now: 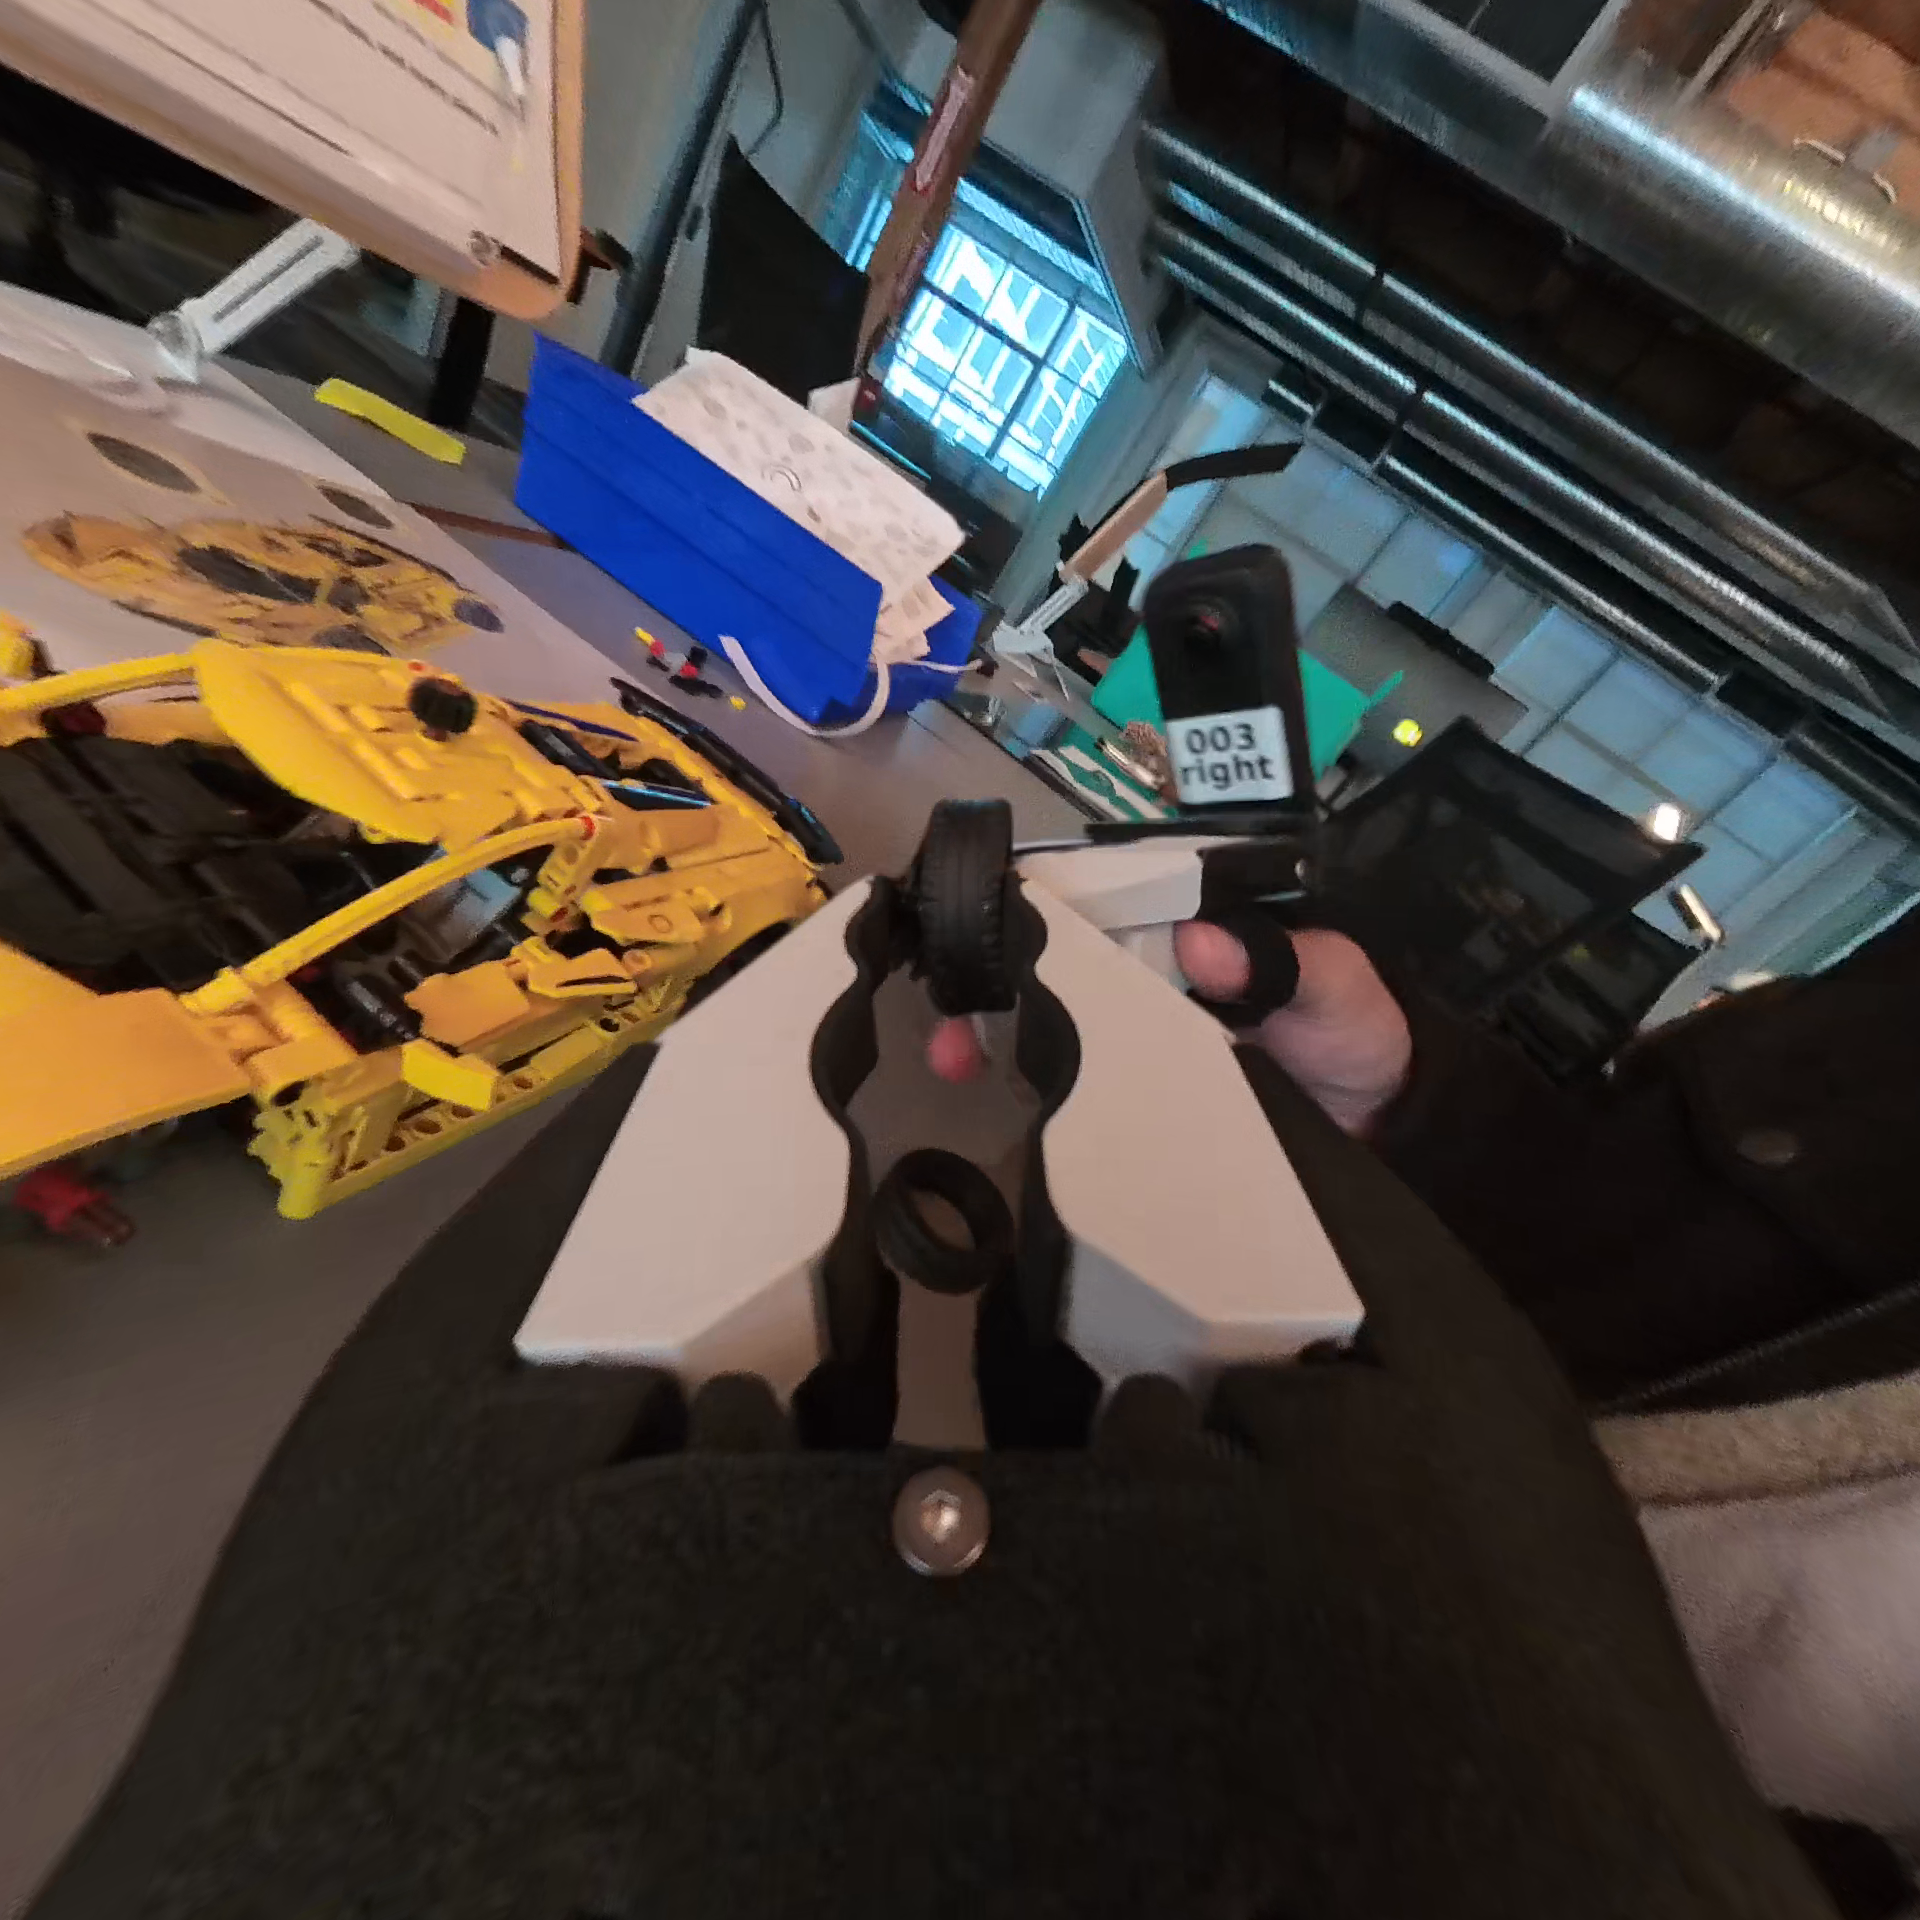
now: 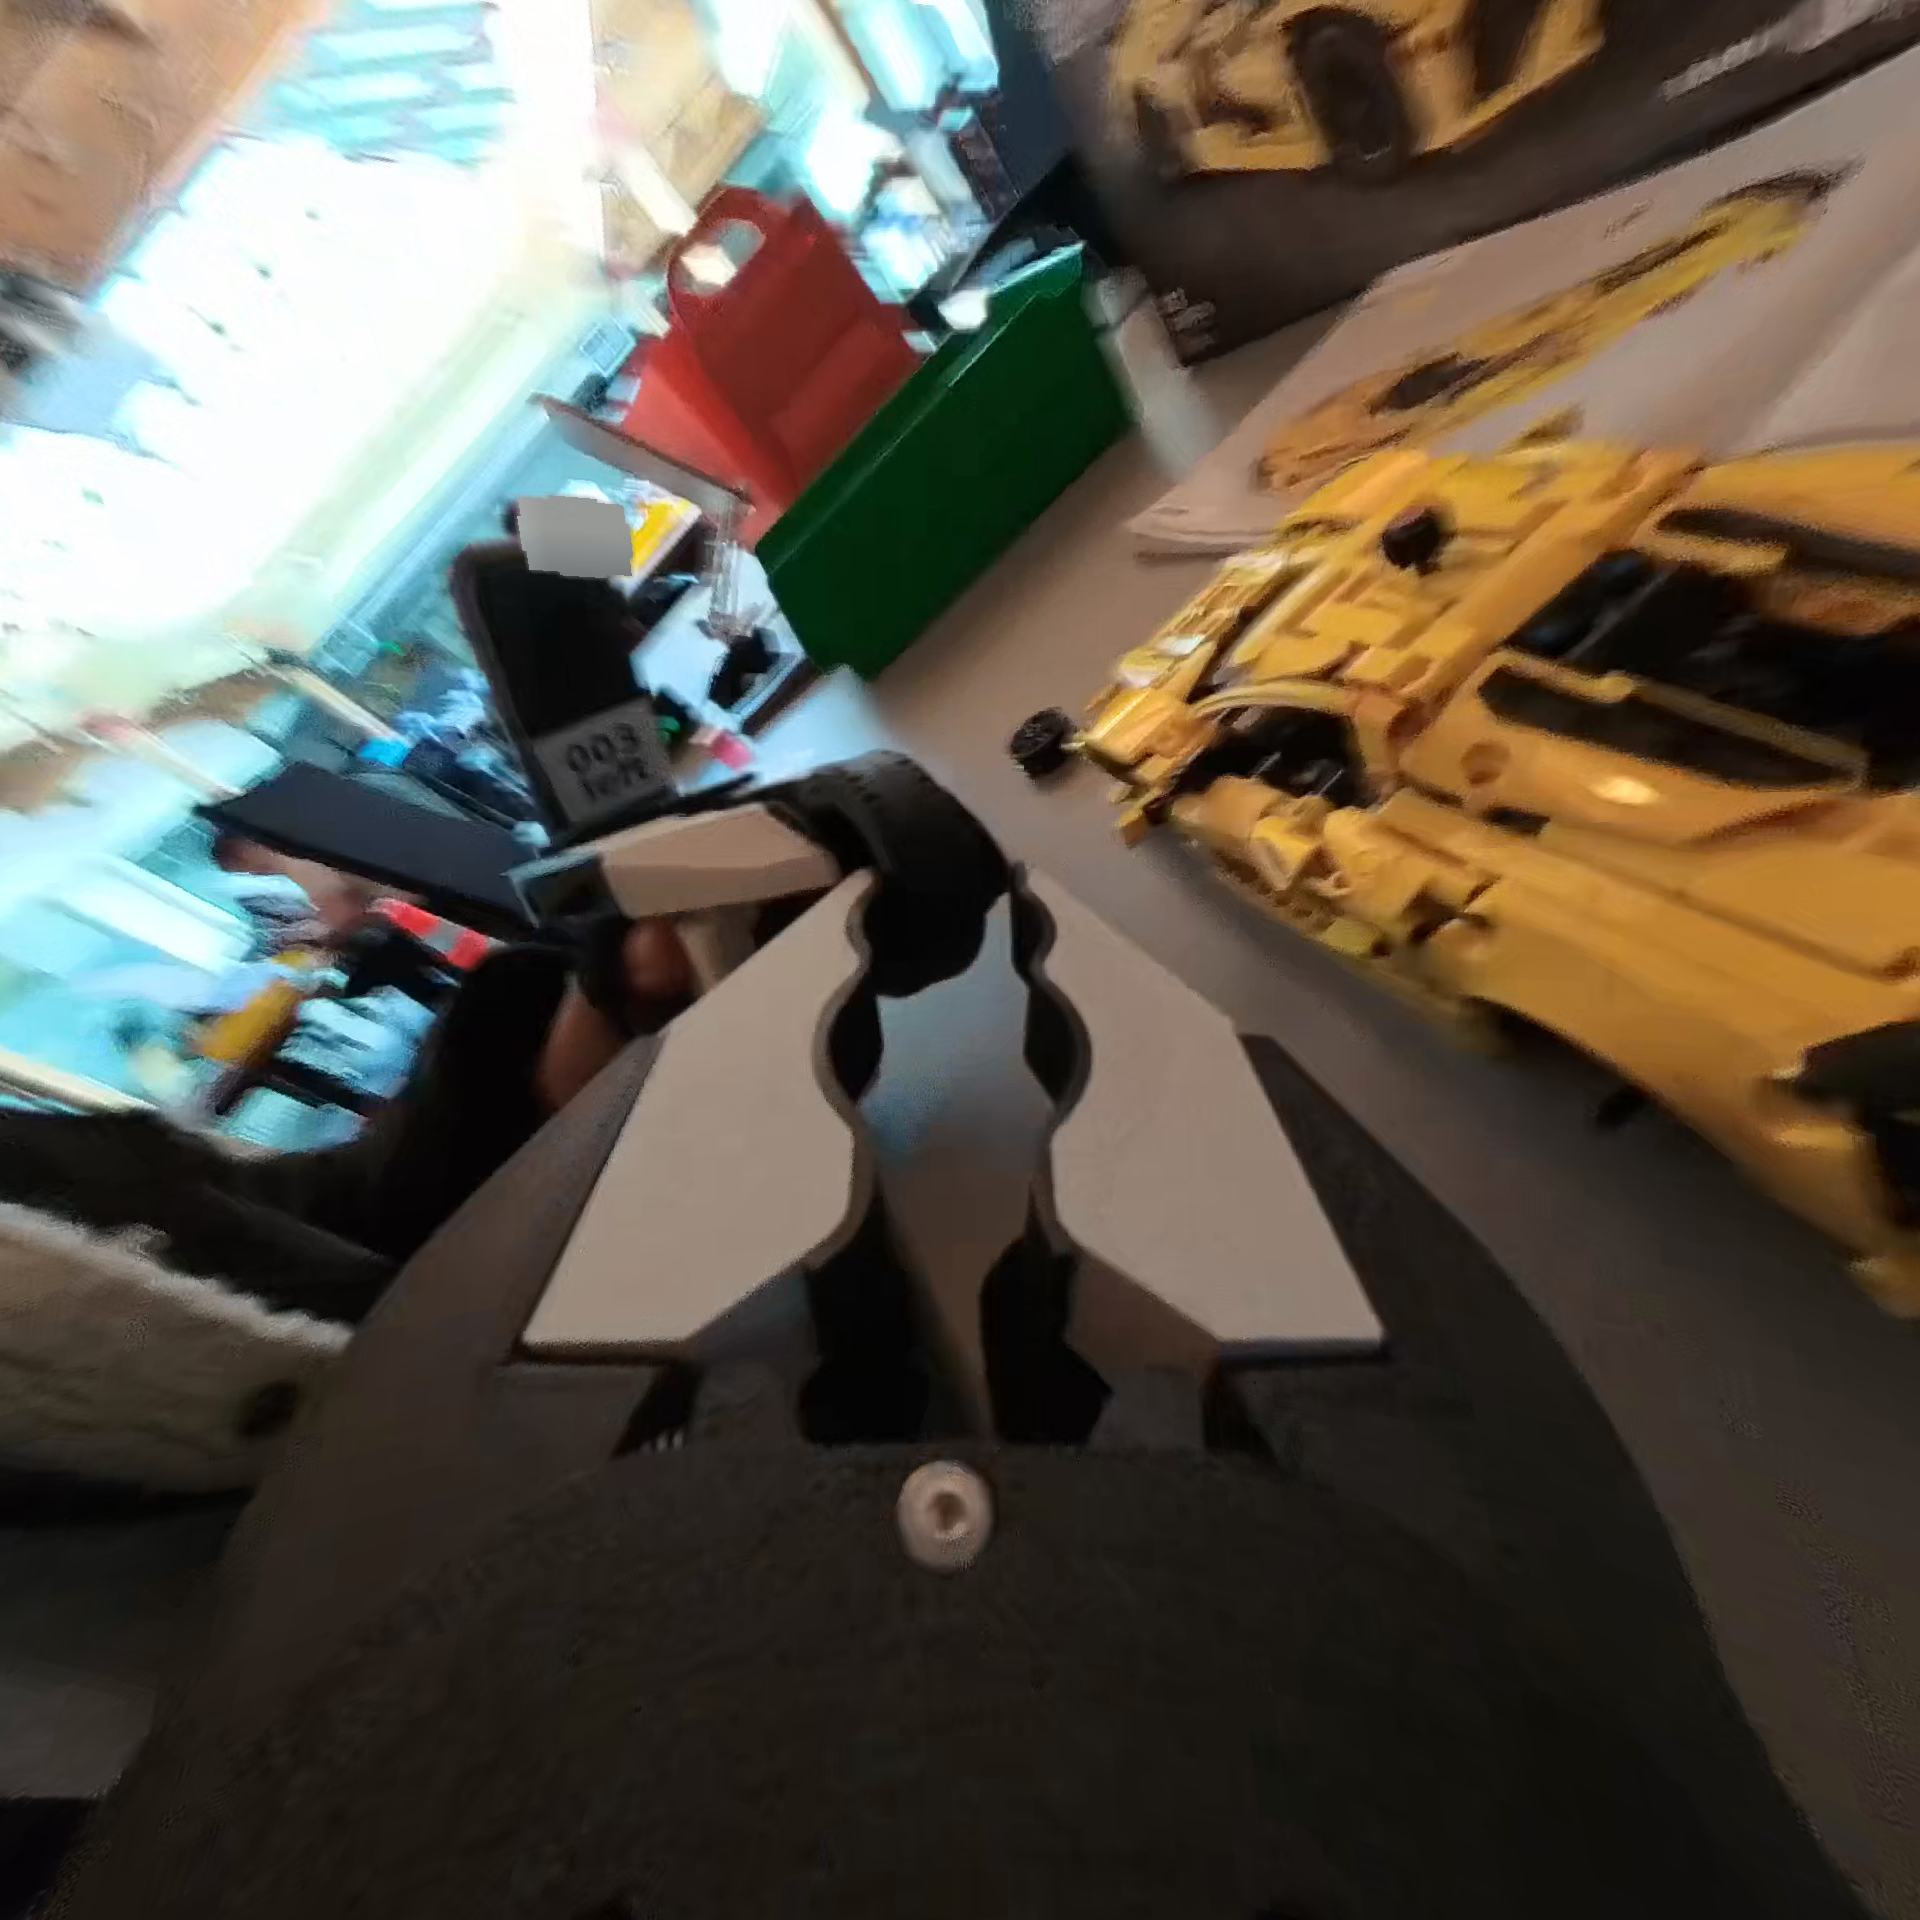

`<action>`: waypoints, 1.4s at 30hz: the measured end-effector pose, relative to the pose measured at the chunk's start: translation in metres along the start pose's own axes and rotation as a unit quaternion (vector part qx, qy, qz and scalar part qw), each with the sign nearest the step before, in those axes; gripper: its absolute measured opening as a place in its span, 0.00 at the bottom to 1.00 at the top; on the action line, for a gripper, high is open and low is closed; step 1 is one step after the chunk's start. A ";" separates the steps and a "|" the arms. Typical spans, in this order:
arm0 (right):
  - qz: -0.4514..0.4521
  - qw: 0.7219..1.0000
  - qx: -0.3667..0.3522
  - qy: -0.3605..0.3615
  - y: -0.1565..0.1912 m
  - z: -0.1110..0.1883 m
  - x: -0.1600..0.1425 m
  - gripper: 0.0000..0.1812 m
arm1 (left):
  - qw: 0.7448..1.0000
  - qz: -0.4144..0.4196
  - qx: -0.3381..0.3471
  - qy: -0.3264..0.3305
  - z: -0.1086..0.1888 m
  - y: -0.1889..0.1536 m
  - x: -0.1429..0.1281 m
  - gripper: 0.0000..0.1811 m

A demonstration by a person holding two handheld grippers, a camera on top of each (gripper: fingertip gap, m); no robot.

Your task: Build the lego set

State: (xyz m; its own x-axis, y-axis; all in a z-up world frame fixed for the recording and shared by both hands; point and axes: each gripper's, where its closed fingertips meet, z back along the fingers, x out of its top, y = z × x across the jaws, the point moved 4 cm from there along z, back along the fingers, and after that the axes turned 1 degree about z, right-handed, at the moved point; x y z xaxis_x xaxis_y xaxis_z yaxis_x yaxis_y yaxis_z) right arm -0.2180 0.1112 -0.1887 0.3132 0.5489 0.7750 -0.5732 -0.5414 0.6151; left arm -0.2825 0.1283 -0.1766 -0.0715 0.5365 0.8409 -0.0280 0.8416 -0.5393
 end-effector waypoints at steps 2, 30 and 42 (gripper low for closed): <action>0.021 0.999 0.006 0.025 0.002 0.002 -0.001 0.11 | 1.000 -0.009 -0.011 0.004 0.000 -0.005 -0.002 0.12; 0.281 0.901 -0.060 0.323 -0.011 -0.032 -0.048 0.14 | 0.929 0.010 0.089 0.360 0.045 0.036 -0.068 0.09; 0.241 0.882 -0.023 0.405 -0.025 -0.049 -0.057 0.04 | 0.946 0.061 0.062 0.312 0.034 0.047 -0.055 0.11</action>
State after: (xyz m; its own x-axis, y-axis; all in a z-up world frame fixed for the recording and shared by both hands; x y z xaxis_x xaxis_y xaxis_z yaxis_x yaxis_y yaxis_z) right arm -0.2586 0.1247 -0.2559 -0.6075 0.5473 0.5757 -0.5282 -0.8196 0.2219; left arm -0.3135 0.1362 -0.2494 0.5201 0.5939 0.6139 -0.1776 0.7782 -0.6023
